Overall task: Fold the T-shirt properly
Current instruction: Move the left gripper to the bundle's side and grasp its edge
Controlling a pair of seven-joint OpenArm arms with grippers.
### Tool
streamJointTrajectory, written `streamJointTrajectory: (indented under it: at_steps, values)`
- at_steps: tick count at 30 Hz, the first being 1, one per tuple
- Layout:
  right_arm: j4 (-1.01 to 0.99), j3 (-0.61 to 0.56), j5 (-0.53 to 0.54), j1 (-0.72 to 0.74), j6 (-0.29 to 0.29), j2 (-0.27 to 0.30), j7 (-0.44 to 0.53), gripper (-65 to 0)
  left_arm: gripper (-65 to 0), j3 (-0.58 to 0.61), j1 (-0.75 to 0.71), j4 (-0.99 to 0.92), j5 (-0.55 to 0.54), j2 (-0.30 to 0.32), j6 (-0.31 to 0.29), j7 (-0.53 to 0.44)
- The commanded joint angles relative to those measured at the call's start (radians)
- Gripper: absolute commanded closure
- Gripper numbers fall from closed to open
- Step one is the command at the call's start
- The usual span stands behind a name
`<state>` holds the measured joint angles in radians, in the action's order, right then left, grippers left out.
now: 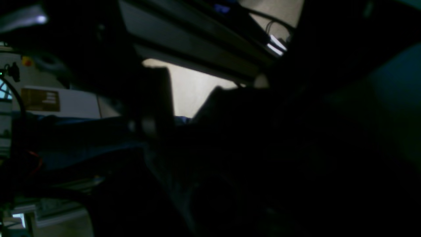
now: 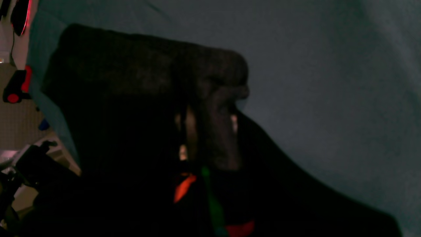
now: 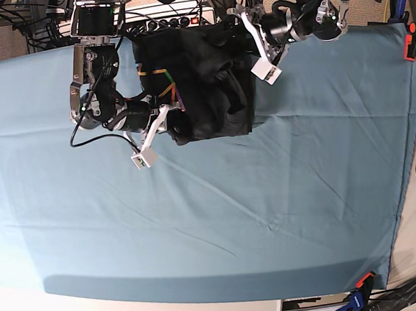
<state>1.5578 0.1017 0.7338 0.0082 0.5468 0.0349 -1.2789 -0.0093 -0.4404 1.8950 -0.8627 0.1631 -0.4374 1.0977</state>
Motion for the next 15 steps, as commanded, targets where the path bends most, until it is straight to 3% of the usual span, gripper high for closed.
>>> streamJointTrajectory:
  at_steps: [1,4,15]
  values:
    - [0.013,-0.003,-0.012,0.011,0.006,0.004,-0.003,-0.2,-27.5,-0.001,0.0,0.016,-0.011,-0.002,-0.003,-0.018]
    - [0.013,-0.003,-0.012,0.011,0.006,0.004,-0.003,-0.1,-0.9,-0.001,0.0,0.016,0.018,-0.002,-0.003,-0.018]
    - [0.013,0.005,-0.051,0.011,0.005,0.004,0.06,0.0,0.0,-0.009,0.032,0.016,0.115,0.004,0.014,-0.032]
